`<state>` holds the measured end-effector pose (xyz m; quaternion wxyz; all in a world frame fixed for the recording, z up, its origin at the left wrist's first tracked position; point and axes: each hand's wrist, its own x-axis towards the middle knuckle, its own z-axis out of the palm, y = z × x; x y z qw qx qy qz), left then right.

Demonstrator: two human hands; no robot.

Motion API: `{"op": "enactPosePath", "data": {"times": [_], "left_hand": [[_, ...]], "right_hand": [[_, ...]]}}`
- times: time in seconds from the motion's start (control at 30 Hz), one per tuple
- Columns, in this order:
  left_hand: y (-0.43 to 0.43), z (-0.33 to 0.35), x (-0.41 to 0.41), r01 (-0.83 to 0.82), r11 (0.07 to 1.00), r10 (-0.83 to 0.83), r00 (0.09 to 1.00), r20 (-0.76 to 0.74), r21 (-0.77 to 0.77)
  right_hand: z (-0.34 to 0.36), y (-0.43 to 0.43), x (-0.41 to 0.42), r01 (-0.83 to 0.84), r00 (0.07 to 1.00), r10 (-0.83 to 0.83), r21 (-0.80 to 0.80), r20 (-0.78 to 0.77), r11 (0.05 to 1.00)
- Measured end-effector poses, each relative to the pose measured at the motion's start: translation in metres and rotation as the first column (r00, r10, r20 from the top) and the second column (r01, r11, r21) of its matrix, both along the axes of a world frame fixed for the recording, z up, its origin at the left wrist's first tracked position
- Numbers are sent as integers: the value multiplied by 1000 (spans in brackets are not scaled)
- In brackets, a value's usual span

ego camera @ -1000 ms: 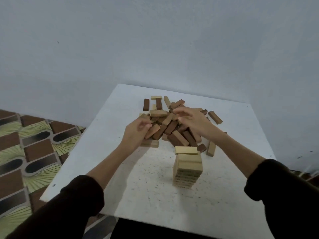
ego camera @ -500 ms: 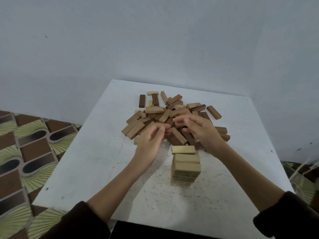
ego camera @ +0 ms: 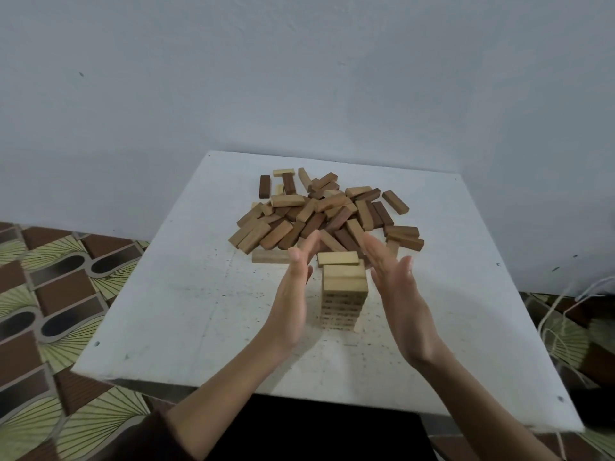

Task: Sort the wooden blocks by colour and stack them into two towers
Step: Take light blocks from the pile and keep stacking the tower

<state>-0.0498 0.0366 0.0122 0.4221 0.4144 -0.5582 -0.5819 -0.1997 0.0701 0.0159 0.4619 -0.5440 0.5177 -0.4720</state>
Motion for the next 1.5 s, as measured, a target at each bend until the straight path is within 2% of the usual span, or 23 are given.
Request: {"op": "enactPosePath", "data": {"times": [0.33,0.87,1.0,1.5], "left_hand": [[15,2,-2,40,997,-40,999,1,59],[18,5,-4,106,993,-109,993,36,60],[19,4,-3,117,992,-118,993,14,56],[18,4,-6,106,994,-104,993,-59,34]], "right_hand": [[-3,9,7,7,1000,-7,11,-24,1000],[-7,12,8,-7,999,9,52,-33,999],[-7,13,7,0,998,5,68,-67,998],[-7,18,7,10,999,-6,87,-41,996]]}}
